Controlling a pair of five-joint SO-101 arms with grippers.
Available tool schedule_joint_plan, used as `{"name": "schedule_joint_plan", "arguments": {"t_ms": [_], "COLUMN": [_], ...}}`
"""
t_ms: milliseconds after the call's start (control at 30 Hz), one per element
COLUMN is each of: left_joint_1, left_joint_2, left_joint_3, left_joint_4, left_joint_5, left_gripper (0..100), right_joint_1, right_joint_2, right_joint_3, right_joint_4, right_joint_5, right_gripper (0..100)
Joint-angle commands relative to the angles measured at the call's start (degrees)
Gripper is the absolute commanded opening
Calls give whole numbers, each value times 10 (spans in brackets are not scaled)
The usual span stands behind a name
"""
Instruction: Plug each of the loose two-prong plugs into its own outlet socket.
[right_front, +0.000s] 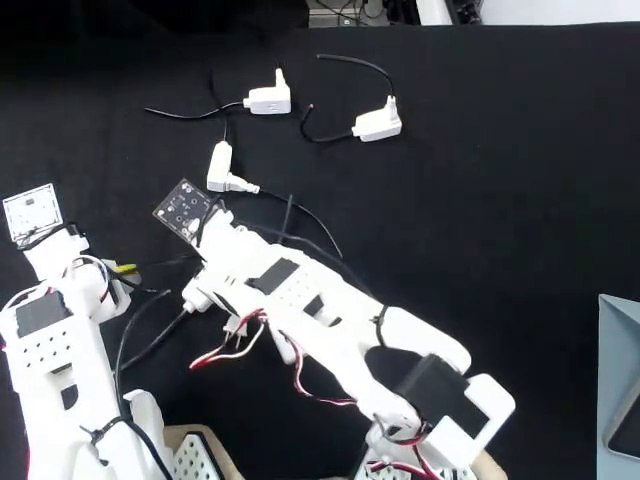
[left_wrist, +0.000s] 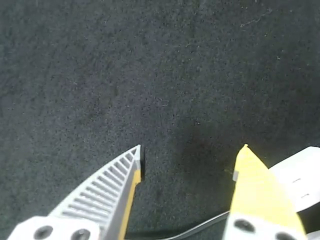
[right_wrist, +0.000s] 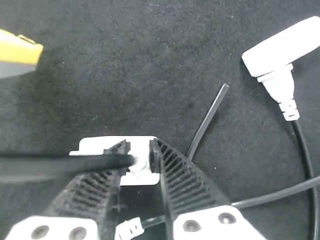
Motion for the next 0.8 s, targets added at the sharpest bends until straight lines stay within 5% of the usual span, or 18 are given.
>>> {"name": "schedule_joint_plan", "arguments": {"t_ms": [0,767], "left_joint_1": [-3,0], "left_joint_2": [-11,-11], "left_joint_3": [2,5], "left_joint_4": [-11,-11], "left_joint_5": [1,2], "left_gripper": [295,295], "right_joint_1": [5,31], "right_joint_2": [35,1], "right_joint_3": [-31,-70], "right_joint_4": [11,23], "right_joint_5": [0,11], "right_gripper": [11,11]}}
